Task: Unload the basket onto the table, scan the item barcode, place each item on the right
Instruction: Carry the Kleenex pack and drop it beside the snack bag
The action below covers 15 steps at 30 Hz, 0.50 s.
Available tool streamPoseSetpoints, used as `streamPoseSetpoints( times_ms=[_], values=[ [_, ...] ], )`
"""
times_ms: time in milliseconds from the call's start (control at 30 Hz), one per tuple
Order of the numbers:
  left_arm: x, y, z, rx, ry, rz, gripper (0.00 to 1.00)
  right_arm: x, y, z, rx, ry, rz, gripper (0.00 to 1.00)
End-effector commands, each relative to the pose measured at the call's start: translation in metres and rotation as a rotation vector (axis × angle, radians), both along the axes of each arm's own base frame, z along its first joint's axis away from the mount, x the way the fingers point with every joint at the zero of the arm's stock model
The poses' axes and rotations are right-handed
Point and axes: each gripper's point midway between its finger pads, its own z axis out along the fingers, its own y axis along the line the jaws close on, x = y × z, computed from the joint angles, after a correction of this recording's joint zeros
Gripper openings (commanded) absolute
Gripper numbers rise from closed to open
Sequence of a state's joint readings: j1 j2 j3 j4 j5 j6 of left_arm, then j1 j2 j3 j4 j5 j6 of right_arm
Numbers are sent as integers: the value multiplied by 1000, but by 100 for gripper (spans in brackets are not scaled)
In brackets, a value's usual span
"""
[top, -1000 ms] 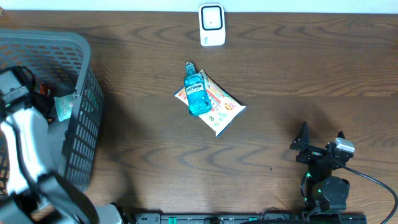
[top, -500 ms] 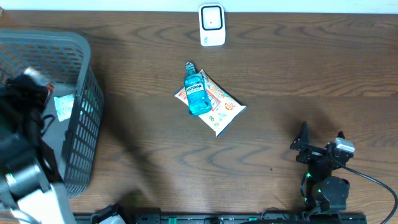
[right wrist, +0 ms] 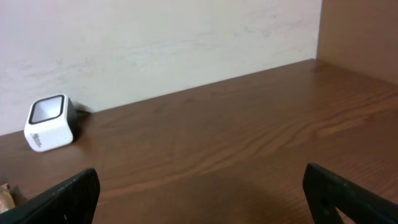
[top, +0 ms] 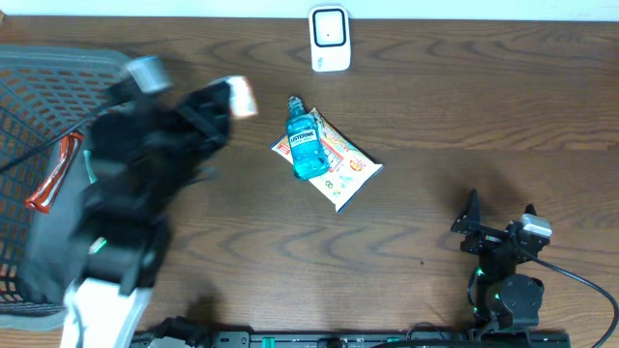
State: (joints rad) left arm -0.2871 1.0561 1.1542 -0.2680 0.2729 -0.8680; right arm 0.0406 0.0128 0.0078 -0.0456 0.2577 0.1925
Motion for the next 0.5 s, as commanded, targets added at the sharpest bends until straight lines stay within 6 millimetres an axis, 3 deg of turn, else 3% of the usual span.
streamPoseSetpoints(
  times_ms=[0, 167, 267, 367, 467],
  values=[
    [19, -51, -36, 69, 51, -55, 7, 0, 1, -1, -14, 6, 6, 99],
    [39, -146, -111, 143, 116, -194, 7, 0, 1, -1, -14, 5, 5, 99],
    [46, -190, -151, 152, 120, -257, 7, 0, 1, -1, -14, 5, 6, 99],
    [52, -220, -189, 159, 124, -293, 7, 0, 1, -1, -14, 6, 5, 99],
    [56, -231, -228, 190, 153, -290, 7, 0, 1, -1, -14, 5, 5, 99]
  ],
)
